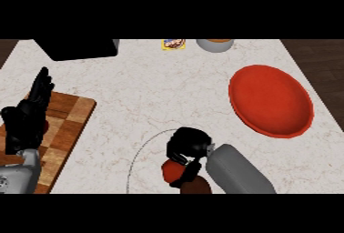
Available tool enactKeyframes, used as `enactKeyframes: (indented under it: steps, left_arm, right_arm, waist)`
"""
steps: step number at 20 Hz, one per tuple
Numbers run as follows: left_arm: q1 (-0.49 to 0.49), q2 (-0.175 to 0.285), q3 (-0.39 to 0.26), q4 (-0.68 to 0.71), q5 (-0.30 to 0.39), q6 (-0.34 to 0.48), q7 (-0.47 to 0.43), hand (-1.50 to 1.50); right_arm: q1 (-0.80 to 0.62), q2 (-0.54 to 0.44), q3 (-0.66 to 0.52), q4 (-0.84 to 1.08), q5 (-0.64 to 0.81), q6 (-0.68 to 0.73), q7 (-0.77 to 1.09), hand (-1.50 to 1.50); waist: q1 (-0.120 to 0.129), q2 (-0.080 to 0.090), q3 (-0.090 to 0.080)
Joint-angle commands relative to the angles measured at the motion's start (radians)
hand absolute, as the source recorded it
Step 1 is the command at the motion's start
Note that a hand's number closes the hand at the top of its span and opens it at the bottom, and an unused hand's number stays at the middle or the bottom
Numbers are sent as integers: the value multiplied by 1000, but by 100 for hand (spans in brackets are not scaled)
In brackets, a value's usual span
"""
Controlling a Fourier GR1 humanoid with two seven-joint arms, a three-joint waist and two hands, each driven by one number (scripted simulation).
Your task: Pick the bell pepper from the placemat and place it in the bowl
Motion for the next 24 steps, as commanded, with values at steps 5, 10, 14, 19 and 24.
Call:
enactKeyframes:
  steps: [5,10,14,19,24]
  left_arm:
    - [64,5,34,-19,1,24,-6,0]
    - [79,16,41,-28,0,17,-23,0]
    - [89,5,25,-63,-5,19,-19,0]
    - [54,5,4,-52,15,-30,-42,0]
    - [-57,-30,-33,-31,-6,-28,9,0]
  right_arm:
    - [339,16,-66,-325,-113,-135,98,150]
    - [495,-82,-133,-594,-142,-189,167,150]
    - [633,-177,-197,-852,-161,-197,242,150]
    - [804,-227,-295,-1212,-270,-135,397,150]
    - [800,-263,-538,-1327,-446,-85,478,150]
  waist:
    - [-47,-4,1]
    - [-57,4,-1]
    - [-30,15,0]
    - [43,42,1]
    - [95,56,4]
